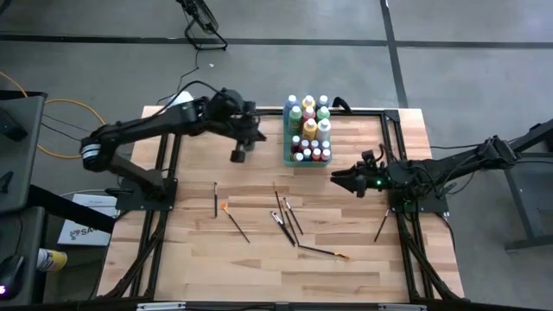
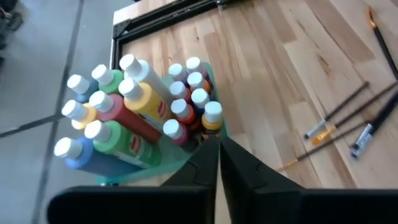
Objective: Pick & Place Paint Supplies
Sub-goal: Put the black gold paint brush into the black cup
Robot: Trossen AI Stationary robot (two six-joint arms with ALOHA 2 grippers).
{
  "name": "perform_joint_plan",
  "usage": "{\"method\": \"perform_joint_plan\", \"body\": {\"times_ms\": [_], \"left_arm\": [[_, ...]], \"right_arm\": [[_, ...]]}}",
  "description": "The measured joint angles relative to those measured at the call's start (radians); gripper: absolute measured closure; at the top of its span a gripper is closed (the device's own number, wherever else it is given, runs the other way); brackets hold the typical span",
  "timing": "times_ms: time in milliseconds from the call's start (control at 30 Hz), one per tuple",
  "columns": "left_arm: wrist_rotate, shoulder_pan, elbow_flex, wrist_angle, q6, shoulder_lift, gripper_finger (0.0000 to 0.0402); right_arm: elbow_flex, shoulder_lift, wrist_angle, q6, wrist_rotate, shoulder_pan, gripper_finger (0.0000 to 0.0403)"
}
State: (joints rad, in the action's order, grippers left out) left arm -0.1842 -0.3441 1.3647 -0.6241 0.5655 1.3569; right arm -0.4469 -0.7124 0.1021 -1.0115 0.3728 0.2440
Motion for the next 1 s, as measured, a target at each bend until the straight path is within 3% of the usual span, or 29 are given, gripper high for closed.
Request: {"method": "perform_joint_plan", "body": {"times_ms": [167, 400, 500, 700, 833, 1000], "left_arm": [[0.105, 0.052, 0.0, -0.076, 0.055, -0.077, 0.039], [0.098, 0.056, -0.037, -0.119, 0.146, -0.16, 0.0399], [0.102, 0.053, -0.104, -0.109, 0.172, -0.215, 0.0399], [0.004, 0.02, -0.274, -0.06, 0.139, -0.386, 0.0399], [-0.064, 0.024, -0.396, 0.008, 0.07, -0.523, 0.0398], [-0.157, 0.023, -0.503, 0.055, 0.003, -0.646, 0.0398]], "right_arm": [[0.0, 0.0, 0.074, -0.019, -0.009, 0.0, 0.0151], [-0.083, -0.05, 0.077, -0.034, 0.022, 0.053, 0.0151], [-0.207, -0.121, -0.022, -0.033, 0.072, 0.101, 0.0151], [-0.517, -0.337, -0.435, -0.184, 0.078, 0.191, 0.0151], [-0.691, -0.485, -0.695, -0.378, -0.07, 0.239, 0.0151], [-0.774, -0.64, -0.835, -0.61, -0.376, 0.305, 0.0151]]}}
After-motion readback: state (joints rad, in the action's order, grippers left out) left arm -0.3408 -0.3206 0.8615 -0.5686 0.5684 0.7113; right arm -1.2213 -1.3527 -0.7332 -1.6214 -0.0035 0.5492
